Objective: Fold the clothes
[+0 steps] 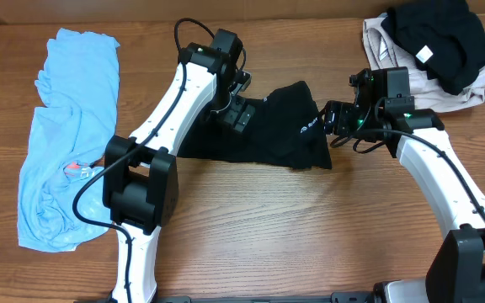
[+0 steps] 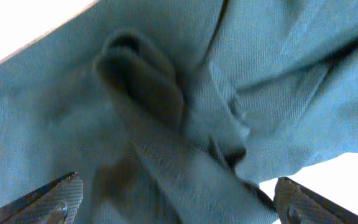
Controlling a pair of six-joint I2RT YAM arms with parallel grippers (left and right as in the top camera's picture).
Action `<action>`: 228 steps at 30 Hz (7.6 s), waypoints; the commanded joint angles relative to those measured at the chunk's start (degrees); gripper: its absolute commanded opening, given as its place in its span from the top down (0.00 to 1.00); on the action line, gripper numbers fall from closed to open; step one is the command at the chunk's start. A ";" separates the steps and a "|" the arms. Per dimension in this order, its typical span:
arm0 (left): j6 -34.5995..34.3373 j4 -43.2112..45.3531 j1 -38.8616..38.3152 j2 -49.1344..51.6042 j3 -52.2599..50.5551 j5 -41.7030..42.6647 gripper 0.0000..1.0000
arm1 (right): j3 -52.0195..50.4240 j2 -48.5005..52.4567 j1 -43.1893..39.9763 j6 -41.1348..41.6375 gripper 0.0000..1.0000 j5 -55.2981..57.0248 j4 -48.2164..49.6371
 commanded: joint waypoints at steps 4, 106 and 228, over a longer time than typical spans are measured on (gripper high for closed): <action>-1.22 -4.20 1.95 0.17 5.66 -0.44 0.00 | 1.22 -1.09 0.26 -0.46 0.18 0.04 0.28; -16.87 -22.75 15.72 -18.34 16.81 -20.28 0.00 | -2.43 13.42 0.26 -2.34 0.00 -5.62 13.51; 6.95 -9.57 17.79 5.44 16.79 17.73 0.00 | 13.05 12.92 13.35 2.56 0.36 -2.58 -9.66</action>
